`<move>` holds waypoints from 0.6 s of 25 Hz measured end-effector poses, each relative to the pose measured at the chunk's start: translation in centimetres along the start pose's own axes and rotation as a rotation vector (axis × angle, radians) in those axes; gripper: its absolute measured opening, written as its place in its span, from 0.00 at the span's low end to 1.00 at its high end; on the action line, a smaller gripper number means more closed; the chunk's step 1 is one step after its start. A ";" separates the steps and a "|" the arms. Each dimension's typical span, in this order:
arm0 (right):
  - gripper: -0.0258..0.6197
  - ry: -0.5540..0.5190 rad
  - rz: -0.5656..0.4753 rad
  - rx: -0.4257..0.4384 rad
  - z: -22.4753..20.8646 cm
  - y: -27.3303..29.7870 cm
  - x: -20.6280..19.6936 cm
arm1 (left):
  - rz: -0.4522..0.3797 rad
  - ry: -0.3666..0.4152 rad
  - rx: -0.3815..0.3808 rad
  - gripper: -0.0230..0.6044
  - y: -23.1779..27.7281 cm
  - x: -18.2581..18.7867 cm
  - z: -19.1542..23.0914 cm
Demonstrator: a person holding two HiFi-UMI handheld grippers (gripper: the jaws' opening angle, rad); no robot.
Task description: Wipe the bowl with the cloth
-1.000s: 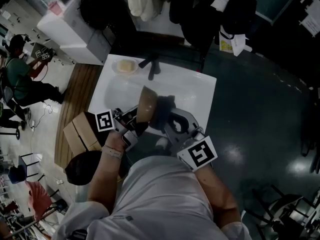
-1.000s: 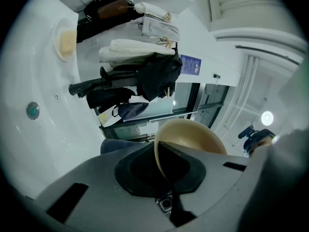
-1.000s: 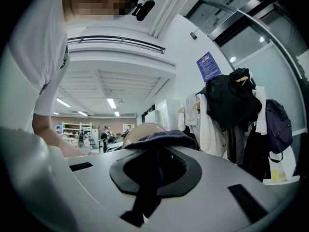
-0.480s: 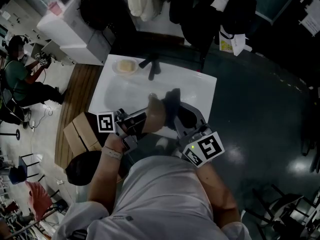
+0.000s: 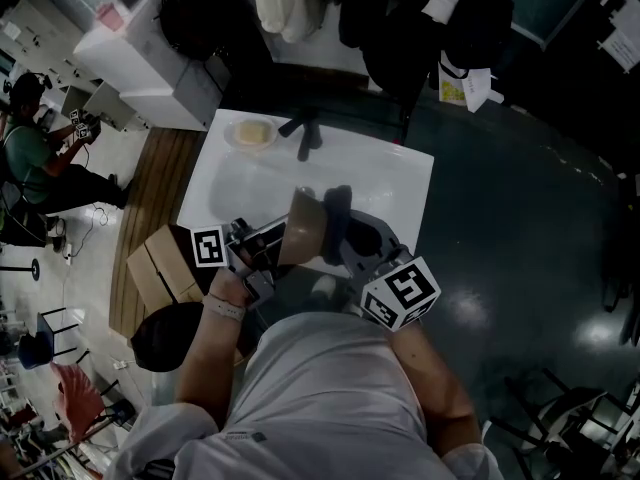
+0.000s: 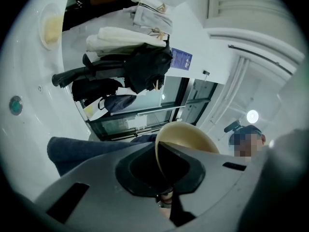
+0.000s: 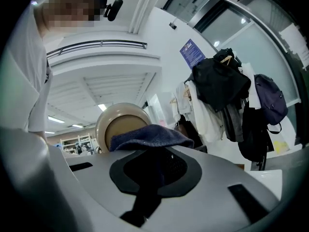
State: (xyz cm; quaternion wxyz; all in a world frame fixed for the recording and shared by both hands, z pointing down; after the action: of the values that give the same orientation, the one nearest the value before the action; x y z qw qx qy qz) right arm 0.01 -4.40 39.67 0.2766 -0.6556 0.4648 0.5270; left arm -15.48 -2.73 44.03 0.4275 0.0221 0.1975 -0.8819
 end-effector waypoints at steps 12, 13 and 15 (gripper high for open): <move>0.11 -0.070 0.120 0.111 2.3 1.4 -1.1 | -0.164 0.040 0.167 0.07 -1.7 2.5 0.6; 0.11 -0.066 0.120 0.115 2.3 1.4 -1.1 | -0.176 0.047 0.184 0.07 -1.8 2.7 0.7; 0.11 -0.055 0.124 0.125 2.4 1.4 -1.2 | -0.200 0.047 0.209 0.07 -2.1 2.9 0.9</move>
State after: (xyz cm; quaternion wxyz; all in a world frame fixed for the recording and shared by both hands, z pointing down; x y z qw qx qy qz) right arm -2.28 -2.59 40.31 0.2963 -0.5925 0.5286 0.5308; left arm -18.75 -4.08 44.96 0.3281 0.0676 0.1156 -0.9351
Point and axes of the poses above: the fingertips, and each gripper's own axes: y forward along the fingers, z to its left, x out of its top, the point moved 7 cm from there along -y, backward along the fingers, and after that the axes turned 3 degrees about z, right-handed, at the moved point
